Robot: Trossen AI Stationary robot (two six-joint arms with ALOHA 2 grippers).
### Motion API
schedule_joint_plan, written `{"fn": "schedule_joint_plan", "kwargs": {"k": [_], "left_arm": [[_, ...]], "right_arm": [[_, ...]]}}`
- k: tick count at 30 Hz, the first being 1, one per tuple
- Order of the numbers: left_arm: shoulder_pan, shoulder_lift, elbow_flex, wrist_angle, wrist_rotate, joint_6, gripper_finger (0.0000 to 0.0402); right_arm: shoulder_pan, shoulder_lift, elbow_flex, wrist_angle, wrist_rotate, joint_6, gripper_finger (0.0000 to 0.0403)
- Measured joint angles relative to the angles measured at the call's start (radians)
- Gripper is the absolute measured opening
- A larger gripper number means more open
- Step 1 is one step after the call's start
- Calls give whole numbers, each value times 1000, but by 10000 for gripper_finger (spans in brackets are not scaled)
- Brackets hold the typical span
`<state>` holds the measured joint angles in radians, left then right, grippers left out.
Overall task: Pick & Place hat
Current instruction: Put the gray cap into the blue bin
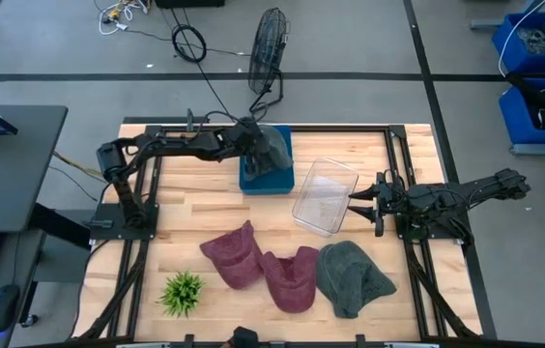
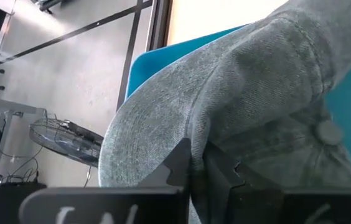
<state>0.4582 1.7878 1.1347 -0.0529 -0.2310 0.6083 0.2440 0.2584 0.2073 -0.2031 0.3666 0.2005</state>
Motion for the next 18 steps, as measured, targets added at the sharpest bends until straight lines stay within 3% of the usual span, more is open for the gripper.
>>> {"fn": "schedule_joint_plan", "kwargs": {"k": [13, 18], "left_arm": [[-20, 18, 1, -21, -2, 26, 143], [-60, -4, 30, -53, -44, -80, 168]], "right_arm": [[0, 0, 0, 0, -1, -3, 176], [0, 0, 0, 1, -17, -8, 176]]}}
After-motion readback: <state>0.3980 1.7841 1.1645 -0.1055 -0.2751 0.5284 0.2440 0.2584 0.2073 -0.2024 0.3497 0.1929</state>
